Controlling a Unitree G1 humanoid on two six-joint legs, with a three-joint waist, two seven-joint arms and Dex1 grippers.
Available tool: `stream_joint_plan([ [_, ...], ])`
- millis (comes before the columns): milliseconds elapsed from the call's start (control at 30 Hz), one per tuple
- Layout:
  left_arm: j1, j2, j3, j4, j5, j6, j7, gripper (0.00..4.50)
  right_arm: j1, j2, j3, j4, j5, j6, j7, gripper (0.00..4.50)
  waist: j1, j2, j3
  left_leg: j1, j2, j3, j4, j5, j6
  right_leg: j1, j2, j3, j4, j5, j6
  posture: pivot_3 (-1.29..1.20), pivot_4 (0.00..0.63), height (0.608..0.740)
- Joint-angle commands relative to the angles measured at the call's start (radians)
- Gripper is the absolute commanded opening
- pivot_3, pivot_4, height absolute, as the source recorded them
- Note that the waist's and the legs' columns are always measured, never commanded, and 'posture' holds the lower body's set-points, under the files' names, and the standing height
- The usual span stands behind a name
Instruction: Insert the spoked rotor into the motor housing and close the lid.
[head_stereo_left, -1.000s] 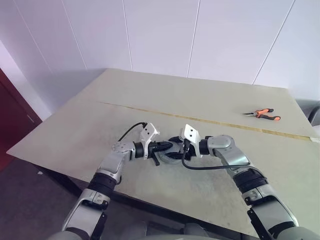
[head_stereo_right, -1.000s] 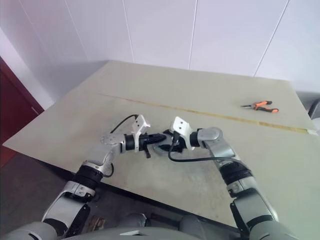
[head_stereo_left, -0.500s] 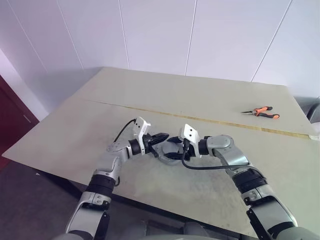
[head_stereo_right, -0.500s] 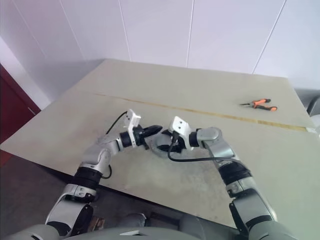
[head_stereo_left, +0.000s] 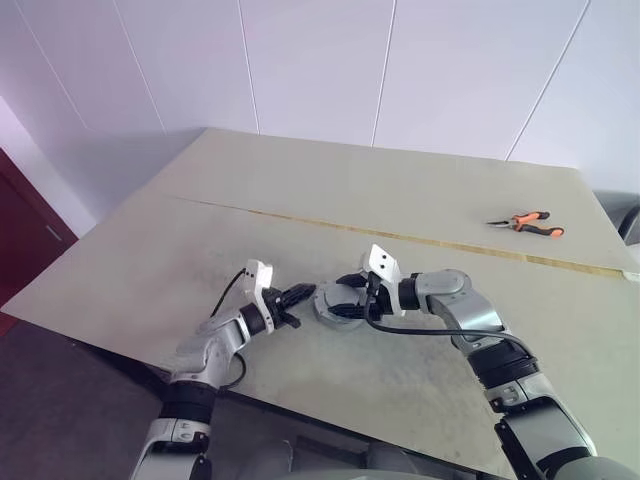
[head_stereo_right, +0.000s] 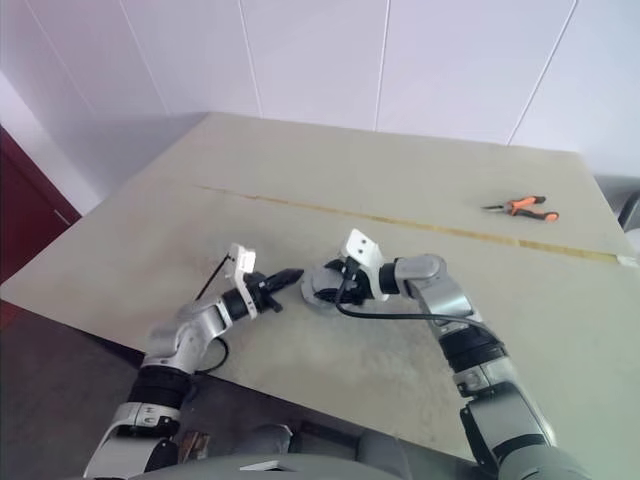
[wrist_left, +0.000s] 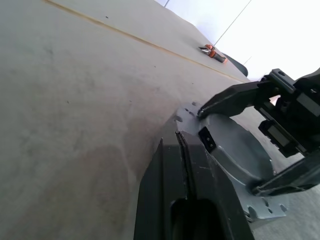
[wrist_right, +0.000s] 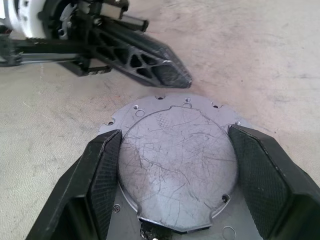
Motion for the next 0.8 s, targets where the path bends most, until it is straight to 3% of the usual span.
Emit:
stream_joint_plan([
  [33,-0.009,-0.011,0.008,-0.065,-0.035,0.001,-0.001,0.01,0.016,-0.006,0.027,-0.006,-0.009,0.020,0.006,3.03,0.000,0.000,0.000,0.000,0.000,0.000,0.000,0.000,0.000,0.000,0.000,0.000,0.000,0.000,0.000,0.00,0.000,0.740],
  [233,-0.033,-0.004,-0.010,-0.107,-0.006,-0.076,-0.016,0.01,0.019,-0.009,0.026,-0.009,-0.012,0.023,0.003,3.03,0.001,0.000,0.000,-0.001,0.000,0.000,0.000,0.000,0.000,0.000,0.000,0.000,0.000,0.000,0.000,0.00,0.000,0.740],
  [467,-0.083,0.081,-0.210,0.001,0.244,-0.154,0.015,0.01,0.019,-0.007,0.026,-0.012,-0.014,0.024,-0.002,3.03,0.001,0.000,0.000,-0.001,-0.001,0.001,0.000,0.000,0.000,0.000,0.000,0.000,0.000,0.000,0.000,0.00,0.000,0.740],
  [800,-0.098,0.078,-0.219,0.012,0.267,-0.195,0.000,0.01,0.017,-0.004,0.024,-0.013,-0.009,0.025,-0.004,3.03,0.013,0.000,-0.001,0.001,0.000,0.001,0.001,0.000,0.000,0.001,0.000,0.000,0.000,0.000,0.000,0.00,0.000,0.740],
])
